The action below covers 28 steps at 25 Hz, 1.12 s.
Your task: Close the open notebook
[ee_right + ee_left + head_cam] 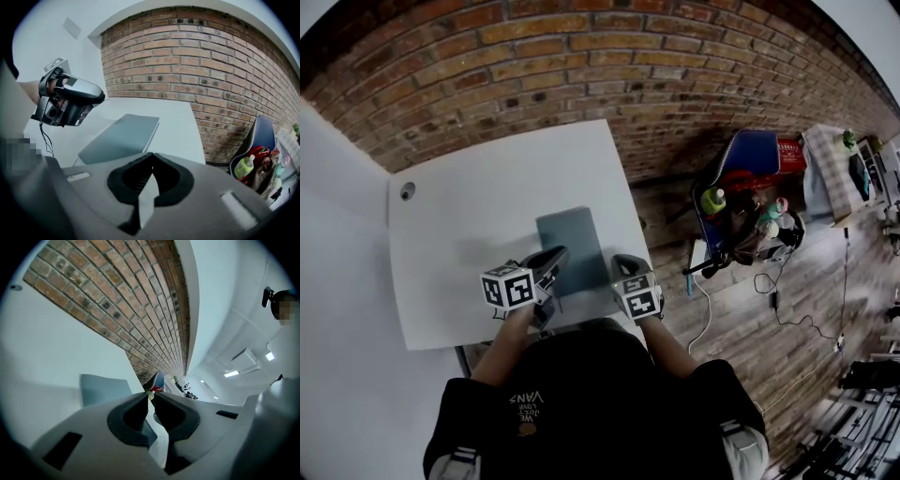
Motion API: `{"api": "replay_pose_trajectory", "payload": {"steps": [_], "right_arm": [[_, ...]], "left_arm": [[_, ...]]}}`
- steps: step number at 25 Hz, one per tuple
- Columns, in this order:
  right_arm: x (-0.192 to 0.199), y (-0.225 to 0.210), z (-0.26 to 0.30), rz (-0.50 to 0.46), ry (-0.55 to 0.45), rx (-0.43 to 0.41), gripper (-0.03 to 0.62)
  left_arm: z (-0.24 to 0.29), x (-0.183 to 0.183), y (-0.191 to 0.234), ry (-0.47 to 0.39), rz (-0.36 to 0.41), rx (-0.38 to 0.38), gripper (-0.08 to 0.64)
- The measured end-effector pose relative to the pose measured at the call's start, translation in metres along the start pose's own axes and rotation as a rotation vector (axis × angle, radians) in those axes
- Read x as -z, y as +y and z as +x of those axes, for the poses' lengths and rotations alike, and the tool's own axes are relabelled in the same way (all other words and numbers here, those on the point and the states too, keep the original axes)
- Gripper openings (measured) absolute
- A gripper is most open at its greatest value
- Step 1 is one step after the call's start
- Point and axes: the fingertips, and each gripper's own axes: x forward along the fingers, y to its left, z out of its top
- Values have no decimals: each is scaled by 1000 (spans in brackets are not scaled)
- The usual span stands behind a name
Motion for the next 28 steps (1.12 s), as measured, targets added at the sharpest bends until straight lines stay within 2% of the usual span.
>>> {"api": "replay_pose_trajectory", "payload": {"steps": [15, 28], "right_arm": [[-63, 34, 24, -89, -73, -83, -2], [-119, 73, 15, -109, -188, -154, -2]], "left_arm": [[-64, -32, 35, -146, 28, -148, 49], [-117, -49, 43, -232, 164, -272, 28]]}}
